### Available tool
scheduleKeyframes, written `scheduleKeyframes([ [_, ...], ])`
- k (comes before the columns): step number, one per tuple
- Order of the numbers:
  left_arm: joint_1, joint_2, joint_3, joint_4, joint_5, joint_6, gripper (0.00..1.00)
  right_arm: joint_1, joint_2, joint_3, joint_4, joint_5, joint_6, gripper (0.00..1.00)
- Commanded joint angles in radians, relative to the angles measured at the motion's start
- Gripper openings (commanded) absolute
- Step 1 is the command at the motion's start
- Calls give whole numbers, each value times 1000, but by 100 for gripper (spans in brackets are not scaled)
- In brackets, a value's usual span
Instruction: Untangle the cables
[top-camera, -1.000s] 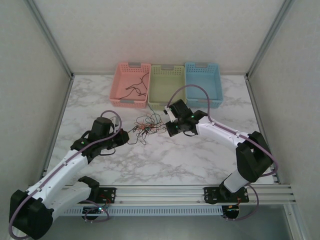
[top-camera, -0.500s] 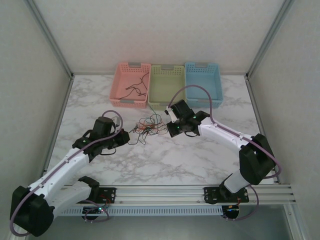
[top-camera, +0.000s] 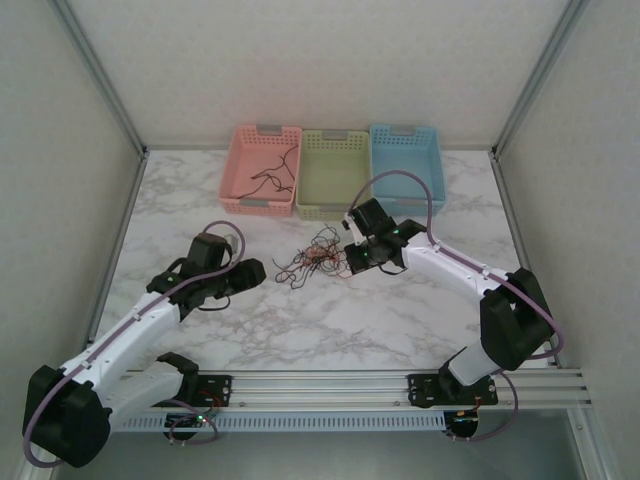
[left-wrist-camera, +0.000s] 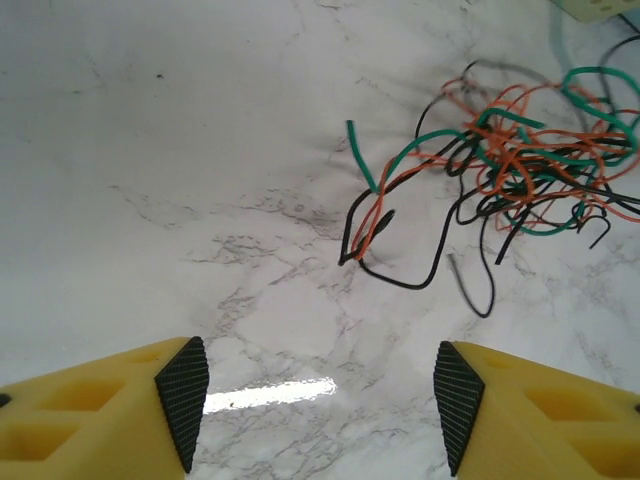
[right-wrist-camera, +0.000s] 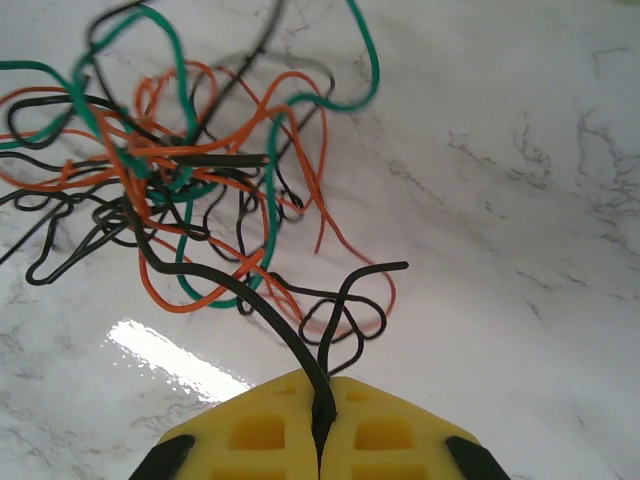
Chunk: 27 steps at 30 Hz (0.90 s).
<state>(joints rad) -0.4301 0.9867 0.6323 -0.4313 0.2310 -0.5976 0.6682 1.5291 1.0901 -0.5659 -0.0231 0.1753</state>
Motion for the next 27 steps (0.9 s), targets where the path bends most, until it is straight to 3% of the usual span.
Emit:
scheduleKeyframes([
  [1, 4, 16, 60, 30, 59, 19, 62, 4, -33, -10, 4, -69, -16, 0],
  [7, -32, 205, 185, 67, 99, 74, 63, 5, -27, -5, 12, -106, -14, 0],
  [14, -131, 409, 316, 54, 39, 110, 63, 8, -36, -18, 7, -106, -8, 0],
  [22, -227, 528, 334, 73, -15, 96, 62, 9, -41, -30, 10, -100, -6, 0],
  [27, -248, 570, 336, 102, -60, 58, 55, 8, -40, -35, 17, -102, -2, 0],
])
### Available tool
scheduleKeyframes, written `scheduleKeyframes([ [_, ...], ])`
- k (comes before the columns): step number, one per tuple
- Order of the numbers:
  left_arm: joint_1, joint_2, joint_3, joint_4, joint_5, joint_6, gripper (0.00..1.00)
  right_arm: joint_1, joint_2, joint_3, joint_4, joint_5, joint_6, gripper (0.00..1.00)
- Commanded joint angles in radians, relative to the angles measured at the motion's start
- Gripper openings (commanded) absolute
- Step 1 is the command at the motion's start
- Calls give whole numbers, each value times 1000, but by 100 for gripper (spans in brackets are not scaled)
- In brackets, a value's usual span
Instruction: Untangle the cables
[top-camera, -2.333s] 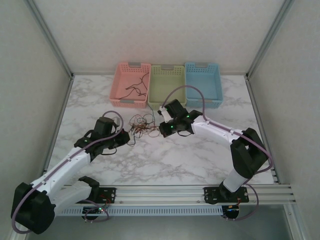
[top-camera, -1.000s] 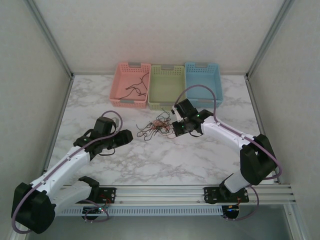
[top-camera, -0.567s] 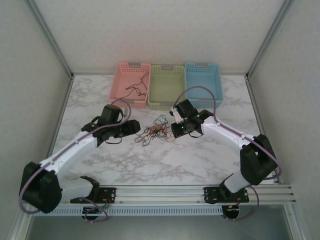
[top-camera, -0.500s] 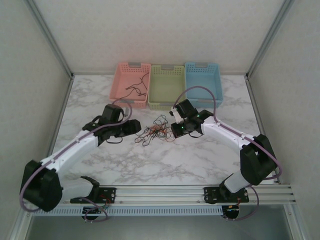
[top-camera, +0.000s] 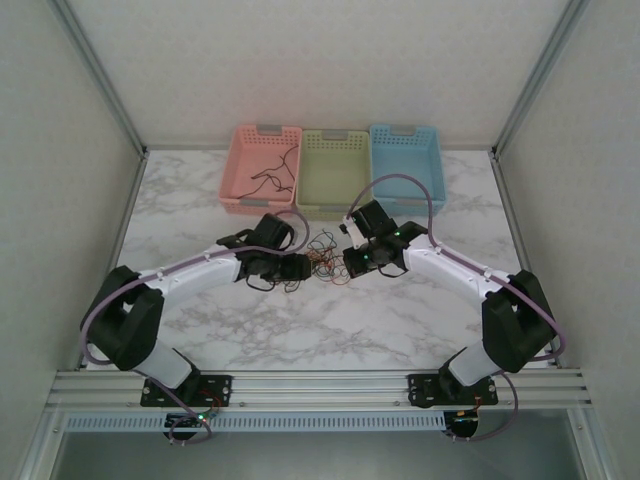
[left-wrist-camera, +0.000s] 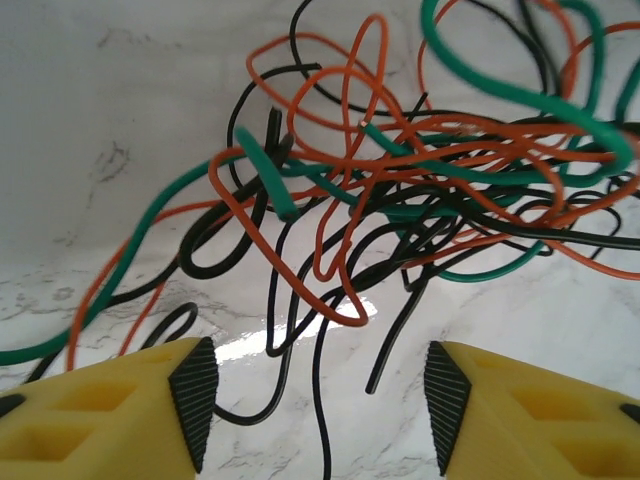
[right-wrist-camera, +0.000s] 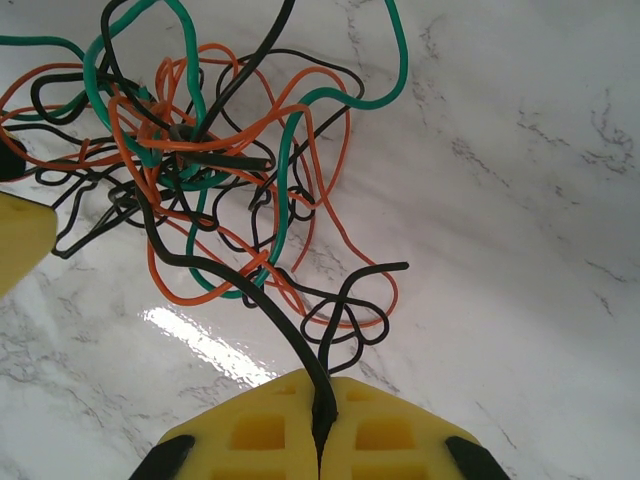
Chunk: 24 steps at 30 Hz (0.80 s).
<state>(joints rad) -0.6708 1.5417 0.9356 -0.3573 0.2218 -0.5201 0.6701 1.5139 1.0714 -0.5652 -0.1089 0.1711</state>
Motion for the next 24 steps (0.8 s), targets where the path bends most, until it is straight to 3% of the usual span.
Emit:
scheduleKeyframes([
  [1, -7, 17, 31, 35, -58, -27, 54, 6, -24, -16, 16, -15, 1, 0],
  [7, -9, 5, 17, 54, -92, -55, 45, 7, -33, -27, 11, -8, 1, 0],
  [12, -9, 2, 4, 50, -100, -52, 28, 7, -43, -30, 7, -3, -1, 0],
  [24, -9, -73, -28, 10, -150, -42, 1, 6, -50, -39, 2, 34, -6, 0],
])
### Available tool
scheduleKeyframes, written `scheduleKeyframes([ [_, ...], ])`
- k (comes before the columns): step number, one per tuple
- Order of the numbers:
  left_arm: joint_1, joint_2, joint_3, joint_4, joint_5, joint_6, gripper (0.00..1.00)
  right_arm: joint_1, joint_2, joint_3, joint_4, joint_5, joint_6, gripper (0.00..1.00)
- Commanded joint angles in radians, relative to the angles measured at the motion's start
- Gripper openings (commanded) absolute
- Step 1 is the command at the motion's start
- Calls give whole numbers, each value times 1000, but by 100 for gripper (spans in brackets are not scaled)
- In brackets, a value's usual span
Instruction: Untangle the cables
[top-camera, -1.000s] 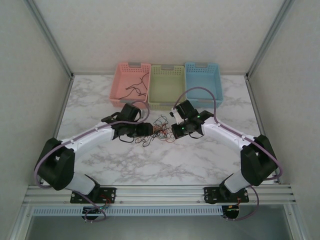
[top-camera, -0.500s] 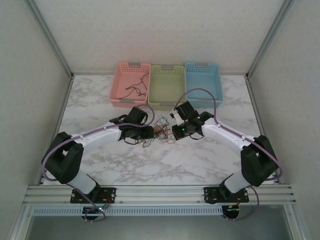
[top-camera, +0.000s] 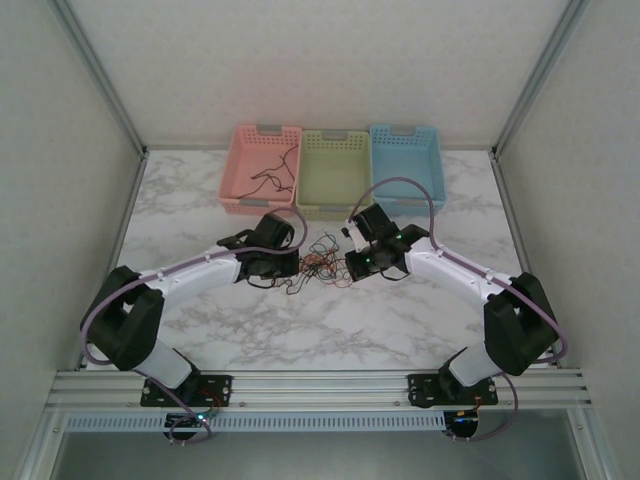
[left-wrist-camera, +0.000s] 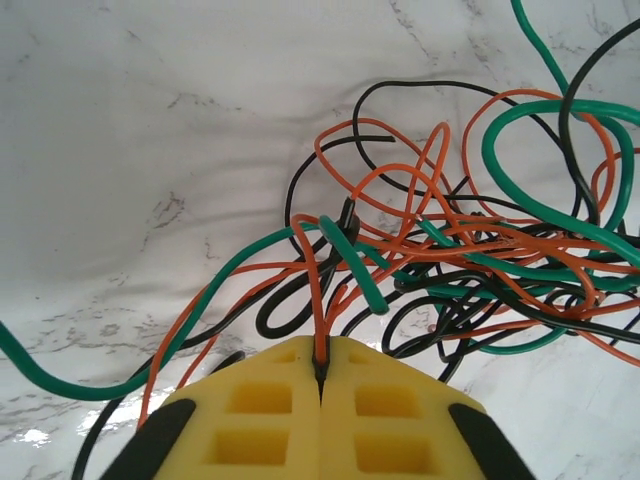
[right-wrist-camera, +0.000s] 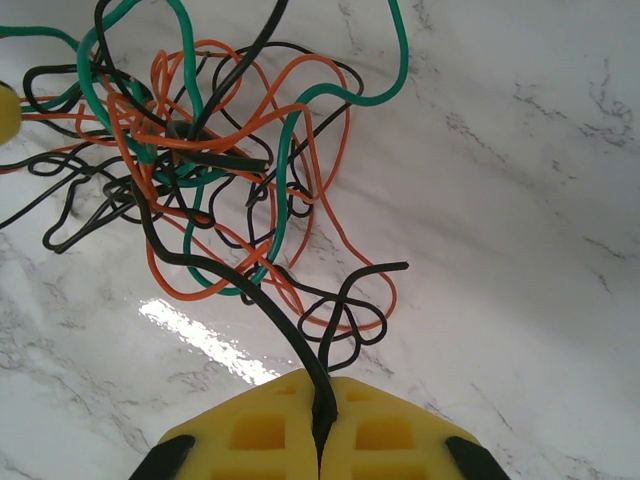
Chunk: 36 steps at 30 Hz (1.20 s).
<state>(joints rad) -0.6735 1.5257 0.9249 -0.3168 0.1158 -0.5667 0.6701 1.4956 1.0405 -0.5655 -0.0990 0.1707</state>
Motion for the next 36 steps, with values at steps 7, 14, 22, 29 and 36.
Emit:
scheduleKeyframes([
  [7, 10, -245, -60, -124, -176, 16, 0, -3, -35, -17, -17, 110, 0, 0],
  [14, 138, -535, -104, -266, -201, 24, 0, -71, -48, -75, -11, 134, 45, 0],
  [22, 228, -751, -43, -428, -231, 39, 0, -139, -54, -109, 2, 118, 69, 0],
  [29, 232, -836, 45, -516, -314, 55, 0, -156, -18, -105, -18, 171, 73, 0],
  [36, 232, -884, 153, -603, -396, 94, 0, -156, -25, -121, 3, 176, 72, 0],
])
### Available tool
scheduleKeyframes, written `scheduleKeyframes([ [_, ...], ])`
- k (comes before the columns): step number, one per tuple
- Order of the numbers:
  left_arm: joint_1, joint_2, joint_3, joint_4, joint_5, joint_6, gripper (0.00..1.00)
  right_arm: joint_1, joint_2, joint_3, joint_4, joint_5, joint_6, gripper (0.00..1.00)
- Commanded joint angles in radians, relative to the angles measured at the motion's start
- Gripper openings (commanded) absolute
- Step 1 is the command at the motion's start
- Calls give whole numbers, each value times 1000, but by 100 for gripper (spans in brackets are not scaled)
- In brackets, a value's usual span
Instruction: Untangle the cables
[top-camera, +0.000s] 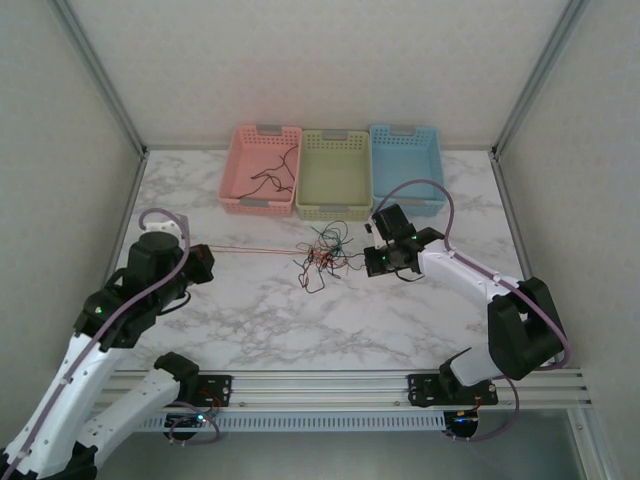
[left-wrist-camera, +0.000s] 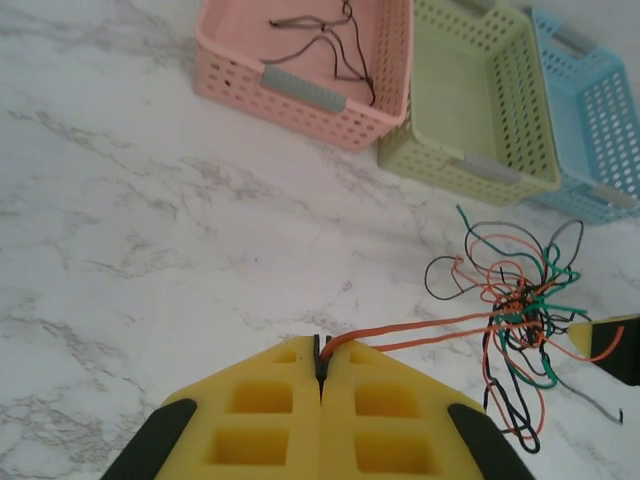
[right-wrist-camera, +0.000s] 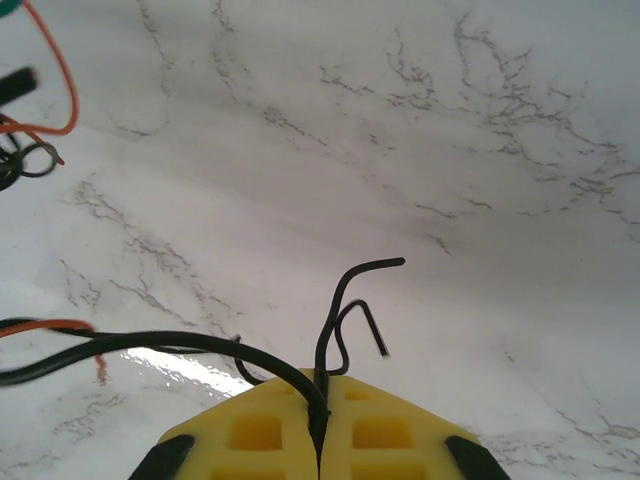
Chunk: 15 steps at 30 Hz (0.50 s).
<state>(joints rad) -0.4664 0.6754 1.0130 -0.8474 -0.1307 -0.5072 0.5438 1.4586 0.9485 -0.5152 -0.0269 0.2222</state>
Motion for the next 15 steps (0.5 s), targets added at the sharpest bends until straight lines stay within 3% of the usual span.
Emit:
scheduleKeyframes([
  [1, 24, -40, 79, -84, -165, 43, 0, -30, 5, -35, -41, 101, 21, 0],
  [10, 25, -86, 183, -157, -287, 100, 0, -31, -21, -50, -44, 147, 19, 0],
  [15, 25, -79, 169, -147, -224, 97, 0, -31, -54, -54, -18, 72, 16, 0],
])
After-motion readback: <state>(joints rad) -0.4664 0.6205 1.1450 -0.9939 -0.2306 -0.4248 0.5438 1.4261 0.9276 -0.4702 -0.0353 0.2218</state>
